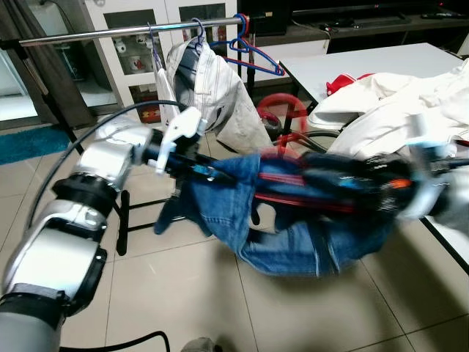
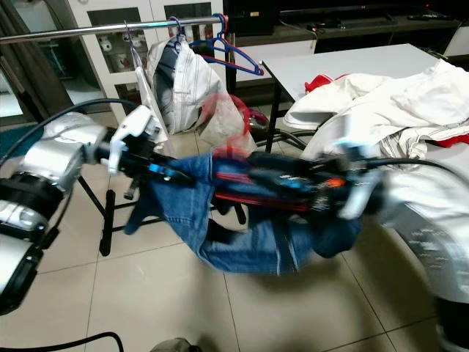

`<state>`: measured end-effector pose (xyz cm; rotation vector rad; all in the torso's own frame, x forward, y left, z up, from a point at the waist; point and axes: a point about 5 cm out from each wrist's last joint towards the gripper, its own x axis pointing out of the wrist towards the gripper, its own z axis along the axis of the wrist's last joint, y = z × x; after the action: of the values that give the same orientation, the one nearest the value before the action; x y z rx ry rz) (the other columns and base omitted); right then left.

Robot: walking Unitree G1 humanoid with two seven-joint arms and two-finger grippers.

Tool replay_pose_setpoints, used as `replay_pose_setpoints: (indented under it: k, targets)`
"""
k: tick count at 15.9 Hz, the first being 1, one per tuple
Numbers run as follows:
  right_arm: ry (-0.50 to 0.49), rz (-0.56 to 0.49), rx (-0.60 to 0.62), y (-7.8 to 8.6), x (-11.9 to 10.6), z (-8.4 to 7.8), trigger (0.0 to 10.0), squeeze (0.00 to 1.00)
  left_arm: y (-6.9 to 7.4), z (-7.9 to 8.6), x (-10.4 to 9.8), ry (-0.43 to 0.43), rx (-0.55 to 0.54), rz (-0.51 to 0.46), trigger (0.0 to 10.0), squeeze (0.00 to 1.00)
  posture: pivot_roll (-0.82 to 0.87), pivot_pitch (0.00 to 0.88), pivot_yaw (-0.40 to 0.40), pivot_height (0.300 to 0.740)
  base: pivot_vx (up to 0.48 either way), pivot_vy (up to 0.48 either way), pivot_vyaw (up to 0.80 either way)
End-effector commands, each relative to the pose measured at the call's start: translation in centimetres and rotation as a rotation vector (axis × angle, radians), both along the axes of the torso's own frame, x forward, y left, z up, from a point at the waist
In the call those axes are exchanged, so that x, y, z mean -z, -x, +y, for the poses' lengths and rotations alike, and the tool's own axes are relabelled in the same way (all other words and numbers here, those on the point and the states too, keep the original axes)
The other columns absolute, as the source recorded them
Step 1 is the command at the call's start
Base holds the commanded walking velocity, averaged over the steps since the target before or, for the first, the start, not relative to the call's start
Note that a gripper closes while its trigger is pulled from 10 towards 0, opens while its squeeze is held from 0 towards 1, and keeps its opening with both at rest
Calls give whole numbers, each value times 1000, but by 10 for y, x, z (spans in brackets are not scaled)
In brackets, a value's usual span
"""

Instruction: Hang hanger

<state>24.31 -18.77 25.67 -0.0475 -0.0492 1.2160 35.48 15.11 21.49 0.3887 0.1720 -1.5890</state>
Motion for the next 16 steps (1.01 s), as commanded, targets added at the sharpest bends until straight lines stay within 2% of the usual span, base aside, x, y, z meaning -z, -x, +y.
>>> replay_pose_setpoints:
  k: [1, 2, 4, 5, 6, 7, 9, 10, 11, 12, 14, 16]
  targets:
    - [-34, -32, 13, 7, -10, -6, 10000, 1000, -2, 10, -1, 16, -64, -19, 0, 0, 7, 0, 78, 740, 0, 0, 0]
    - [-45, -46, 151, 3, -9, -14, 10000, 1000, -2, 14, 3, 22, -110, -21, 0, 0, 4, 0, 79, 740, 0, 0, 0]
    - [-40, -47, 232, 1, -5, -18, 10000, 1000, -2, 16, 5, 30, -130, -19, 0, 0, 4, 0, 81, 740, 0, 0, 0]
    - [-18, 4, 351, -3, 7, -18, 10000, 1000, 0, 17, 6, 39, -135, -23, 0, 0, 1, 0, 83, 740, 0, 0, 0]
    - [9, 87, 475, -10, 27, -12, 10000, 1000, 1, 18, 6, 53, -138, -26, 0, 0, -4, 0, 87, 740, 0, 0, 0]
    - [30, 120, 537, -14, 40, -4, 10000, 1000, 2, 17, 6, 58, -140, -28, 0, 0, -4, 0, 87, 740, 0, 0, 0]
    - [46, 162, 649, -22, 54, 0, 10000, 1000, 2, 17, 7, 55, -145, -31, 0, 0, 4, 0, 83, 740, 0, 0, 0]
    - [82, 172, 705, -28, 59, -1, 10000, 714, 3, 19, 7, 52, -145, -33, 0, 0, 5, 0, 82, 740, 0, 0, 0]
    - [103, 161, 746, -32, 59, -3, 10000, 0, 3, 20, 6, 49, -145, -35, 0, 0, 9, 0, 80, 740, 0, 0, 0]
    - [96, 160, 753, -33, 57, -4, 10000, 0, 3, 20, 6, 47, -145, -35, 0, 0, 9, 0, 80, 740, 0, 0, 0]
    - [88, 93, 751, -32, 43, -3, 10000, 0, 2, 22, 6, 29, -177, -46, 0, 0, 10, 0, 79, 740, 0, 0, 0]
    - [100, 34, 655, -19, 30, 2, 10000, 0, 0, 24, 9, 22, -206, -47, 0, 0, 8, 0, 82, 740, 0, 0, 0]
